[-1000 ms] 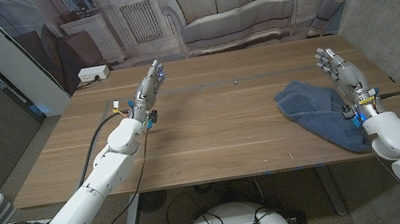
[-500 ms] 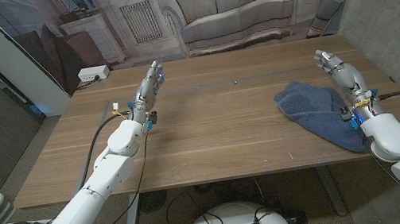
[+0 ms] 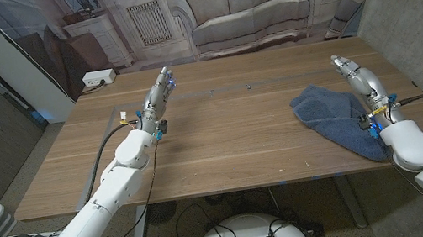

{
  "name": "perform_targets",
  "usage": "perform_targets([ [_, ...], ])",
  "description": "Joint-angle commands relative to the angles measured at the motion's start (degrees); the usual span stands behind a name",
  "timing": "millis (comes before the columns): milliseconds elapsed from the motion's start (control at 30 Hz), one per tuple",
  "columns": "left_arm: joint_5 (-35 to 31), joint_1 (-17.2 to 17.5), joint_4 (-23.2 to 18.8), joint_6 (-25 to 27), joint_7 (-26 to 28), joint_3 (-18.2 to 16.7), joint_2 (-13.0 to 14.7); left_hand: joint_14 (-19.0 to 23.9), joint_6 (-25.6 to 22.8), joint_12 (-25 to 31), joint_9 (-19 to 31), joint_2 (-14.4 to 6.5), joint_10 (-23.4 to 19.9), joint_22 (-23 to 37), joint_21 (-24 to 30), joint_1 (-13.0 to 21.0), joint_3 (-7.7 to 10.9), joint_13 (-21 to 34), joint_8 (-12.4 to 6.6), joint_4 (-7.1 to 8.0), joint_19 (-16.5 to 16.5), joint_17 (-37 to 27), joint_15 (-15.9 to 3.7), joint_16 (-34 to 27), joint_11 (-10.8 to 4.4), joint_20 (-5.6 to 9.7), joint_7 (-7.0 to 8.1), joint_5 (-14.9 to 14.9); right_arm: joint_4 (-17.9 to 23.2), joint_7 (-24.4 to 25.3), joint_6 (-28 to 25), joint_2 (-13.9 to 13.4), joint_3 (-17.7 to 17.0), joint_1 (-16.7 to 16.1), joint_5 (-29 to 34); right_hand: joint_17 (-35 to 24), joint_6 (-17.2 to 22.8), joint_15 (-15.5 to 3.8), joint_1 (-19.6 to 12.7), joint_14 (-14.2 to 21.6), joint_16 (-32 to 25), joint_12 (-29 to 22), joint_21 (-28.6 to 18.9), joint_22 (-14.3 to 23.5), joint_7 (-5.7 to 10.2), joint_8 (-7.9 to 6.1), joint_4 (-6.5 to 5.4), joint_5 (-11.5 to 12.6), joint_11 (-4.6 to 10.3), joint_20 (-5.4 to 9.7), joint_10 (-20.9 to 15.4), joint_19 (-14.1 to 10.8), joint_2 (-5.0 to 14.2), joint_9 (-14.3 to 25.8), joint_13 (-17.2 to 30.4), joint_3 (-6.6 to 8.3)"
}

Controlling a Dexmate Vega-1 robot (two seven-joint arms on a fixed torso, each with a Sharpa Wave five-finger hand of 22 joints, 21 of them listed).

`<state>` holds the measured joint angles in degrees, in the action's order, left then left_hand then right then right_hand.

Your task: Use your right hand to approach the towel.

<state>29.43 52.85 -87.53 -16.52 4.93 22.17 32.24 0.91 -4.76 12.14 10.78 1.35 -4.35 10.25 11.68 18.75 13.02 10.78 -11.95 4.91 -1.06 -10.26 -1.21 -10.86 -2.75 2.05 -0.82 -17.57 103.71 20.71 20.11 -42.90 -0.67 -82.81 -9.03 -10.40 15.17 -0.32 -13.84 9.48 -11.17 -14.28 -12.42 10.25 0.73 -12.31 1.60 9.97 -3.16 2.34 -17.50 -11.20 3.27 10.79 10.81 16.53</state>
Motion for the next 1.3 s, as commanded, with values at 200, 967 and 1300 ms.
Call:
perform_targets([
  [200,-0.4,0.4,-0.7,-0.4,0.8,-0.2,-0.1,0.3,-0.5,0.1,0.2,0.1,-0.8,0.2,0.1,0.5,-0.17,0.2,-0.23,0.03,0.4,-0.2,-0.03,-0.2,0.0,1.81,0.11,0.0,2.3,4.4,-6.8,-0.6,0.1,-0.1,9.1,-0.2,0.6,-0.19,-0.4,0.6,-0.2,-0.4,0.2,0.2,0.16,-0.16,0.37,0.4,0.56,0.54,-0.4,-0.7,-0.08,0.3,0.2,-0.03],
  [967,-0.7,1.6,-2.3,-0.5,1.5,-0.4,0.2,0.4,-0.7,0.0,0.2,0.0,-1.0,0.2,0.1,0.6,-0.36,0.2,-0.16,0.01,0.4,-0.2,0.02,-0.1,-0.04,1.78,0.19,0.1,6.2,7.9,-15.4,-1.6,0.8,-1.5,18.5,-0.2,0.9,-0.46,-0.5,0.8,-0.1,-0.3,0.4,0.2,0.43,-0.09,0.52,0.5,0.78,0.54,-0.5,-0.7,0.03,0.3,0.2,-0.02],
  [1300,-0.4,3.2,-3.1,-1.1,1.9,-1.0,0.5,0.4,-0.7,0.0,0.2,-0.1,-1.0,0.2,0.1,0.6,-0.44,0.2,-0.14,0.02,0.4,-0.3,0.06,-0.1,0.07,1.75,0.21,0.2,8.0,8.6,-19.3,-2.3,1.4,-2.0,22.2,-0.2,1.1,-0.58,-0.5,1.0,0.0,-0.3,0.4,0.2,0.57,-0.05,0.59,0.6,0.98,0.51,-0.7,-0.7,0.08,0.3,0.2,-0.02],
])
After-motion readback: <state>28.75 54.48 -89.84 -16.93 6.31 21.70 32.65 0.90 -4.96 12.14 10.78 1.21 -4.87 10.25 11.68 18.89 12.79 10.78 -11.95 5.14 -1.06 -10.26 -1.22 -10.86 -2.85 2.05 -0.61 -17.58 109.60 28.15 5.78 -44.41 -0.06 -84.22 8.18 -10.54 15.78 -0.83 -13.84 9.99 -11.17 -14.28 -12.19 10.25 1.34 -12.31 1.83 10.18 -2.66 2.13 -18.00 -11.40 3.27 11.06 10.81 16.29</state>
